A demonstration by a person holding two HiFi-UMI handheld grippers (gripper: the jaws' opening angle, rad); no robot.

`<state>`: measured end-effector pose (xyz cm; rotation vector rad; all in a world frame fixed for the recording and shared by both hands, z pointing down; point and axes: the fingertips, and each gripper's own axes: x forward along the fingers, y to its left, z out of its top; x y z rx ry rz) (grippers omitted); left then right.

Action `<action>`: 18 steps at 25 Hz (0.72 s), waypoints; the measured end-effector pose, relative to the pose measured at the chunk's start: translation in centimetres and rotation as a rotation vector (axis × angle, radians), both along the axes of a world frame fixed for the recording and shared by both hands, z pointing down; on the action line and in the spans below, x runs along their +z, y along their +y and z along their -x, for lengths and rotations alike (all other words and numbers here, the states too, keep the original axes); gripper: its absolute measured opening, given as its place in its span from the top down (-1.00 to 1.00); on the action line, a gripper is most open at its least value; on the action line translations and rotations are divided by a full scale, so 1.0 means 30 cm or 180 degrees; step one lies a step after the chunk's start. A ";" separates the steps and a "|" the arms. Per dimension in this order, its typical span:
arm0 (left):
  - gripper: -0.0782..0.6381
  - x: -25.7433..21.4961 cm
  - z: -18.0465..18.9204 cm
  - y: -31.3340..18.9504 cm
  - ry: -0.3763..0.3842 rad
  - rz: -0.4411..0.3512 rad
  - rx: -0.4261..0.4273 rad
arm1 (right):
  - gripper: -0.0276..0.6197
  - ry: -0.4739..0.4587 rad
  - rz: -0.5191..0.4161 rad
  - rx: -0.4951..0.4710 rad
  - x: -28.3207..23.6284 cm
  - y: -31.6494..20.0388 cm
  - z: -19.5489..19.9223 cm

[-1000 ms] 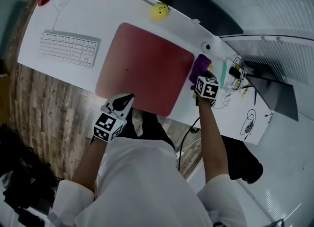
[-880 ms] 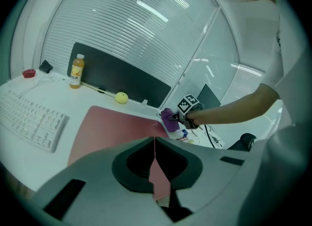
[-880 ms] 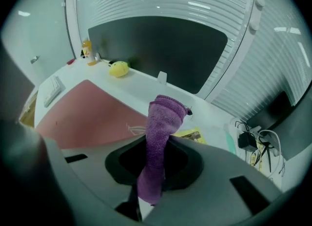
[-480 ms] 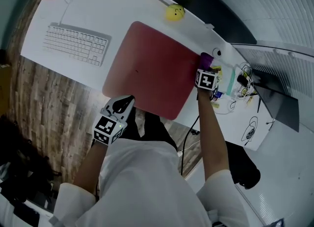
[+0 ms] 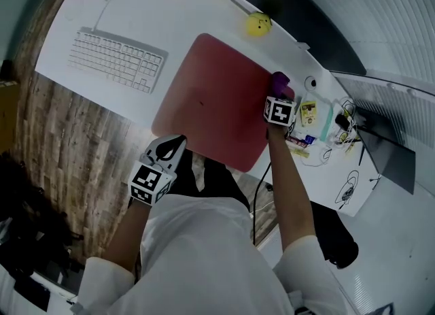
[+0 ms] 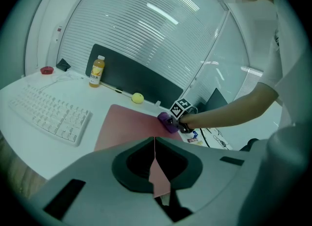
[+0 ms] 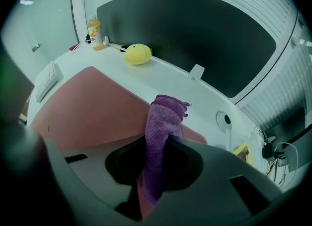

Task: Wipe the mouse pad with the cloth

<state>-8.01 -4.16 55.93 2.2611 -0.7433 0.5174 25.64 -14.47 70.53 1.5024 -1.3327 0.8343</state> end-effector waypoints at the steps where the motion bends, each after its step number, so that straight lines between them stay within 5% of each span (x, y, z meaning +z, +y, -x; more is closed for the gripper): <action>1: 0.73 0.000 0.008 -0.001 -0.0002 0.0000 -0.0019 | 0.69 -0.0027 -0.0007 -0.0023 0.005 -0.013 0.024; 18: 0.73 0.007 0.162 -0.012 -0.0049 0.0031 -0.0343 | 0.68 -0.0324 -0.0163 -0.0536 0.048 -0.249 0.430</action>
